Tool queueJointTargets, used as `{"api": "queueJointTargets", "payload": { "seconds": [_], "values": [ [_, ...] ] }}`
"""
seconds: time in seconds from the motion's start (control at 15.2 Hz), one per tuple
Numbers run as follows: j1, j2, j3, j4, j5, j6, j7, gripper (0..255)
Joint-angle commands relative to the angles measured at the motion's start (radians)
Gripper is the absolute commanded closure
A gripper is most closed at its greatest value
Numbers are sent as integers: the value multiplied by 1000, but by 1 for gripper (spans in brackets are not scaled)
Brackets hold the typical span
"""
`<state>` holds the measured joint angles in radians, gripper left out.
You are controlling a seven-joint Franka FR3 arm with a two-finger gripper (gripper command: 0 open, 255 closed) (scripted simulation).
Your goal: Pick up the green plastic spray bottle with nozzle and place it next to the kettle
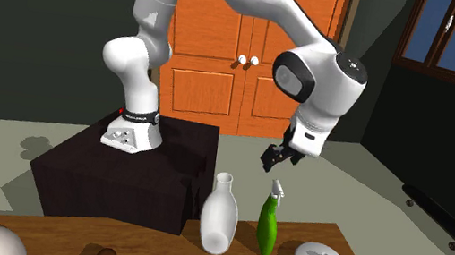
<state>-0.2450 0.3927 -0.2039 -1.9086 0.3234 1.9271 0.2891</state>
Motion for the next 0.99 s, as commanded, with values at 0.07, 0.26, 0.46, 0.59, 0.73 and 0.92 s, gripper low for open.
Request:
{"api": "queueJointTargets", "payload": {
  "seconds": [0.07, 0.26, 0.46, 0.59, 0.73, 0.92],
  "values": [
    [-33, 117, -5, 79, 57, 5, 35, 0],
    [-72, 223, -10, 154, 109, 3, 67, 0],
    [-115, 326, -12, 230, 157, -1, 102, 0],
    [-144, 394, -13, 280, 189, -3, 127, 0],
    [-142, 399, -10, 273, 192, 8, 125, 0],
    [-136, 410, -3, 252, 202, 40, 119, 0]
  ]
}}
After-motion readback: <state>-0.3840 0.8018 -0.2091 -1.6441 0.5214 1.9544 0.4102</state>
